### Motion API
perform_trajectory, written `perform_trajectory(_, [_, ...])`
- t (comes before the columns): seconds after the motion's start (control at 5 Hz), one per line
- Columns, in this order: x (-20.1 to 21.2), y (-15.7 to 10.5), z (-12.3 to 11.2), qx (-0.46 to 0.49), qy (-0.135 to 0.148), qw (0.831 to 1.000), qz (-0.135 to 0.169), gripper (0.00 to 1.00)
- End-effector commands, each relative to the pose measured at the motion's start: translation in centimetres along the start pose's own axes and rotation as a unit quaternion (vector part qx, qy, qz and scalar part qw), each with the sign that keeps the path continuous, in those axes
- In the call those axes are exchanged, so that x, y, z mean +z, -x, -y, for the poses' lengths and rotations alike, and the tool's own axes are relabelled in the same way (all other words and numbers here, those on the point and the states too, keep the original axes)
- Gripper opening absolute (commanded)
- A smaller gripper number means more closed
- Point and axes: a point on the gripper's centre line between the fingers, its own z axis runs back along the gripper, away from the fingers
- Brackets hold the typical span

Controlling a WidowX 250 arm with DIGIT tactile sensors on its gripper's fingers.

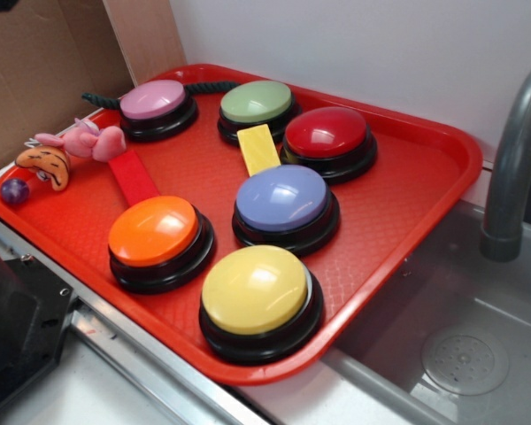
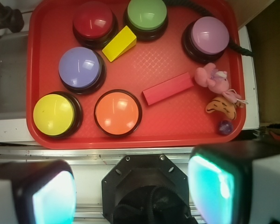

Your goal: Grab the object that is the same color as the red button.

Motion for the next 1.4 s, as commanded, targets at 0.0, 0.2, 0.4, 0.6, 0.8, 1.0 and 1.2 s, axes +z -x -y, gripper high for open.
perform_trajectory(0.0, [0.0, 0.0, 0.0, 0.000, 0.000, 1.000, 0.000, 1.00])
perform_trajectory(0.2, [-3.2, -2.6, -1.2, 0.072, 0.023, 0.997, -0.003, 1.00])
perform_trajectory(0.4, [-6.3, -4.5, -2.3, 0.177, 0.010, 0.984, 0.008, 1.00])
perform_trajectory(0.6, [-10.0, -5.7, -3.7, 0.293, -0.009, 0.956, 0.028, 1.00])
perform_trajectory(0.8, [-13.6, -5.9, -5.3, 0.388, -0.046, 0.920, 0.015, 1.00])
perform_trajectory(1.0, [-16.8, -6.0, -7.1, 0.442, -0.064, 0.895, 0.003, 1.00])
perform_trajectory(1.2, [-19.7, -5.6, -8.5, 0.510, -0.074, 0.857, 0.001, 1.00])
